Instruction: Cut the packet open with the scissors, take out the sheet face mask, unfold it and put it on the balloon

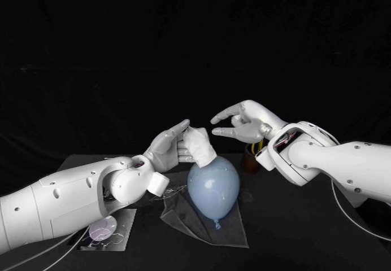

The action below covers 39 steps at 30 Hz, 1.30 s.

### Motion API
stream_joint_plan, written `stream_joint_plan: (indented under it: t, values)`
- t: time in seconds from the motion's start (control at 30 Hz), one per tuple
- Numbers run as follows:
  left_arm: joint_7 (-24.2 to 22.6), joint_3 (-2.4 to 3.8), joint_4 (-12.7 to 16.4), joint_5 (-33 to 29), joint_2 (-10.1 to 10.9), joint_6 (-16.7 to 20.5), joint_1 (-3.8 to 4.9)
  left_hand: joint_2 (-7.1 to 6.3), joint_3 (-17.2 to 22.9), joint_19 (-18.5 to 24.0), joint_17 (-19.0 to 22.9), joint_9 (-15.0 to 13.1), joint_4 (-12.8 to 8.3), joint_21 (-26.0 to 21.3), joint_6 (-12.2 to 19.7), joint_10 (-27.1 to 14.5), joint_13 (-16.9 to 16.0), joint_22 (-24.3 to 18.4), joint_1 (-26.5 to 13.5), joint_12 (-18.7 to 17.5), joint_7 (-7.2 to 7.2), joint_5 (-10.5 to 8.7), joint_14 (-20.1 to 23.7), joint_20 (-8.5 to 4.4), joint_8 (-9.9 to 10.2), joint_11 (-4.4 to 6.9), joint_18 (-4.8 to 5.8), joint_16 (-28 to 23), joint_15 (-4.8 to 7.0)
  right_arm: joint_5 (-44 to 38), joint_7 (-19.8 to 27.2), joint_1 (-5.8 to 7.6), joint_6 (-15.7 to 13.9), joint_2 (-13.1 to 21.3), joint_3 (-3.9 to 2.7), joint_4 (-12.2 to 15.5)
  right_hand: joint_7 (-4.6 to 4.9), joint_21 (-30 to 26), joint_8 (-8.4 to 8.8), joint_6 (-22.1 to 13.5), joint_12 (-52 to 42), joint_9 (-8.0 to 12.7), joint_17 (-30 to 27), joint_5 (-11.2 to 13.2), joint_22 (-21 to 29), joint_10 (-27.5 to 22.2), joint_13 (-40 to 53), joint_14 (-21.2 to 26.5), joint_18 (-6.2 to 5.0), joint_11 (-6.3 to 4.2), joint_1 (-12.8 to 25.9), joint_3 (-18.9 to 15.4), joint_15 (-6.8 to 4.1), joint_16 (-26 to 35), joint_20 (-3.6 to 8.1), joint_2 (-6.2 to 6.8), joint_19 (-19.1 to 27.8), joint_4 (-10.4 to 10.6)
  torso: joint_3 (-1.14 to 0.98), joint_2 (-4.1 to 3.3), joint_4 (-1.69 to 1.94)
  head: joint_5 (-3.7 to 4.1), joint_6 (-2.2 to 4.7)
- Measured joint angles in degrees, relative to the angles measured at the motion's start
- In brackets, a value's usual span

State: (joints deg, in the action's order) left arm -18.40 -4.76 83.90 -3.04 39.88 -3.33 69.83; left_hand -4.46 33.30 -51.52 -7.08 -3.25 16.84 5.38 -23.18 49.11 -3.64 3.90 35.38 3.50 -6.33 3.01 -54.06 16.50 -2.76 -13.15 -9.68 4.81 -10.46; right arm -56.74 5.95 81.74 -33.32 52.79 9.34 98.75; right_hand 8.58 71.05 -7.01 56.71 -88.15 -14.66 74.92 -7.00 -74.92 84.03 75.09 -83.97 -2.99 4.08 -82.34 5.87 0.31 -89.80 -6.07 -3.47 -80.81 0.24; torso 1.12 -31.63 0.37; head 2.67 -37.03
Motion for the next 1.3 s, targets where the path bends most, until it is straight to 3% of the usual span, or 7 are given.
stream_joint_plan:
  t: [0.23, 0.63, 0.8, 0.93, 1.3]
  values:
    - [0.2, 0.0, -0.01, 0.55, 0.07, 0.0, 0.0, 0.91, -2.72, 0.0, -0.17, 0.65, 0.08, 0.0, 5.09, -6.03, 0.37, 0.0, 1.99, 0.0, 2.64, 0.0, -0.31, 0.0, 0.57, -0.49, 0.01, 0.0, -0.31, -0.03, -0.26, -0.03, 0.01, 0.01, 0.0, -0.07, 0.0, 0.0, 0.23, 0.0, 0.14, 0.19, 0.03, 0.0, -0.02, 0.09, -0.02, 0.03, 0.0, -0.09, 0.01, 0.33, 0.03, 0.0, 0.0, 0.01, 0.0, 0.0, 0.0, -0.01, 0.0, 0.16, 0.05]
    - [0.34, 0.0, -0.02, 0.88, 0.16, 0.01, 0.01, 1.2, -3.39, -0.41, -0.24, 0.63, 0.06, 0.01, 5.08, -7.14, 0.36, 0.01, 2.28, -0.2, 2.63, 0.0, -0.63, 0.0, 0.57, -0.58, 0.01, 0.0, -0.33, -0.09, -0.91, -0.05, 0.07, 0.0, 0.0, -0.15, 0.0, 0.0, 0.23, 0.0, 0.13, 0.25, 0.02, 0.0, -0.01, 0.08, -0.04, 0.03, 0.01, -0.08, 0.18, 0.34, 0.04, 0.06, 0.0, 0.18, 0.0, 0.0, 0.0, -0.01, -0.01, 0.24, 0.08]
    - [0.42, 0.0, -0.02, 0.94, 0.17, -0.02, 0.02, 1.26, -5.68, -0.4, -0.31, 0.36, 0.15, 0.01, 4.55, -7.14, 0.36, 0.01, 2.22, -0.2, 2.11, 0.0, -0.73, 0.0, 0.57, -0.57, 0.02, 0.0, -0.3, -0.36, -1.29, -0.06, 0.06, -0.18, 0.0, -0.16, 0.2, -0.01, 0.23, 0.22, 0.13, 0.33, -0.02, 0.0, 0.01, 0.08, -0.1, 0.03, 0.01, -0.08, 0.32, 0.49, 0.04, 0.19, 0.0, 0.32, 0.0, -0.16, 0.0, -0.01, -0.01, 0.2, 0.15]
    - [0.52, 0.0, 0.0, 0.97, 0.18, -0.11, 0.02, 2.06, -7.06, -0.4, -0.31, 0.3, 0.16, -0.2, 4.34, -7.14, 0.36, 0.01, 1.43, -0.2, 1.9, 0.0, -0.73, 0.0, 0.34, -0.57, 0.02, 0.0, -0.3, -0.77, -1.64, -0.09, 0.01, -0.32, 0.0, -0.14, 0.2, -0.06, 0.23, 0.22, 0.13, 0.39, -0.02, 0.0, 0.02, 0.08, -0.1, 0.03, 0.01, -0.08, 0.33, 0.53, 0.04, 0.0, 0.0, 0.32, 0.05, -0.15, 0.0, -0.01, -0.01, 0.2, 0.26]
    - [0.68, 0.0, 0.03, 1.03, 0.19, -0.36, 0.02, 1.93, -10.64, -0.4, -0.41, 0.06, 0.22, -0.33, 4.05, -7.13, 0.35, 0.02, -1.28, -0.2, 1.61, 0.0, -0.73, 0.0, 0.34, -0.57, 0.02, 0.0, -0.3, -2.52, -3.44, -0.37, -1.64, -2.71, 0.0, -0.66, -0.08, -0.22, 0.23, 0.5, 0.2, 0.8, 0.03, -0.22, -0.01, 0.07, -0.2, 0.03, 0.02, -0.07, 1.35, 1.53, 0.04, 0.0, 0.0, 0.99, 0.41, 0.09, -0.01, 0.0, -0.03, 0.11, 0.54]
